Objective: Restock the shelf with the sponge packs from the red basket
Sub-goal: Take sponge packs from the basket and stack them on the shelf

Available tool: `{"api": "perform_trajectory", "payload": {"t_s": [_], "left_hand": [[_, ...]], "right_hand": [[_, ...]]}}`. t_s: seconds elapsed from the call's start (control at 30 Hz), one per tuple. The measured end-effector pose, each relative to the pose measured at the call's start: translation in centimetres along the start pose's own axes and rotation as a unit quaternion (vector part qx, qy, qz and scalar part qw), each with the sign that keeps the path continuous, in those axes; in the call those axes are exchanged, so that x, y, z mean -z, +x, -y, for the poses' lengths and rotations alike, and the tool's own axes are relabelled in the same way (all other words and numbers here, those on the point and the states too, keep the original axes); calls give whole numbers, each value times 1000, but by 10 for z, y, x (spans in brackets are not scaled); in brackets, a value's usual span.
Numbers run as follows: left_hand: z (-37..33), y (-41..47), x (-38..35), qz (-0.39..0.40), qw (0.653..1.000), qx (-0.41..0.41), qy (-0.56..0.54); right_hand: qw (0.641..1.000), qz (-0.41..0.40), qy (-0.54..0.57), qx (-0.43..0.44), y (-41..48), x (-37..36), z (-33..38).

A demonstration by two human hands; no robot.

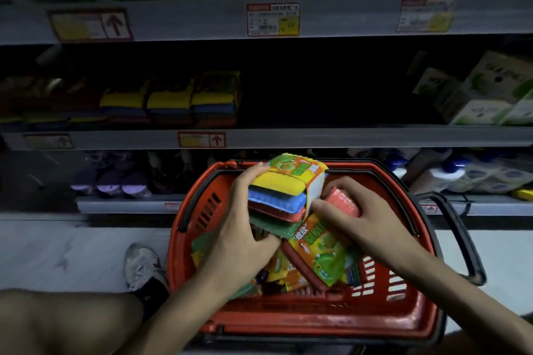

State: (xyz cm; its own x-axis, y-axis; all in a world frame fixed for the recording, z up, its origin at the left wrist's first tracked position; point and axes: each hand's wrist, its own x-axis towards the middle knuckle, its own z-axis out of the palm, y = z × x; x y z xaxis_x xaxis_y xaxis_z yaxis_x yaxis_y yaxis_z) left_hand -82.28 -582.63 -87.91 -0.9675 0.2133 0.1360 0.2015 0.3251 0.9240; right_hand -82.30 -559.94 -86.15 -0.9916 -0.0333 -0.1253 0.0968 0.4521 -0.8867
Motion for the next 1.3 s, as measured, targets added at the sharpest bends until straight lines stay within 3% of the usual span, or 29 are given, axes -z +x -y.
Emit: {"api": "perform_trajectory", "payload": {"t_s": [0.13, 0.27, 0.37, 0.6, 0.83, 1.2, 1.3], "left_hand": [[-7, 1, 2, 48, 980, 57, -184], [-7, 10, 0, -71, 959, 120, -247], [-6, 17, -2, -118, 946, 146, -263], [-7, 34, 12, -205, 925, 176, -267], [-10, 48, 31, -247, 901, 172, -313], [-19, 54, 16, -232, 926, 130, -267], [-23, 57, 15, -206, 950, 112, -208]], "right_hand": [[993, -35, -89, 66, 1, 3, -6], [967, -1, -220, 130, 2, 4, -5], [951, 17, -271, 145, -1, -3, -3], [960, 22, -238, 148, 2, 2, 12], [983, 87, -100, 130, 10, 4, 39], [981, 137, 48, 131, 8, -18, 51], [981, 120, 87, 124, 8, -22, 48]]}}
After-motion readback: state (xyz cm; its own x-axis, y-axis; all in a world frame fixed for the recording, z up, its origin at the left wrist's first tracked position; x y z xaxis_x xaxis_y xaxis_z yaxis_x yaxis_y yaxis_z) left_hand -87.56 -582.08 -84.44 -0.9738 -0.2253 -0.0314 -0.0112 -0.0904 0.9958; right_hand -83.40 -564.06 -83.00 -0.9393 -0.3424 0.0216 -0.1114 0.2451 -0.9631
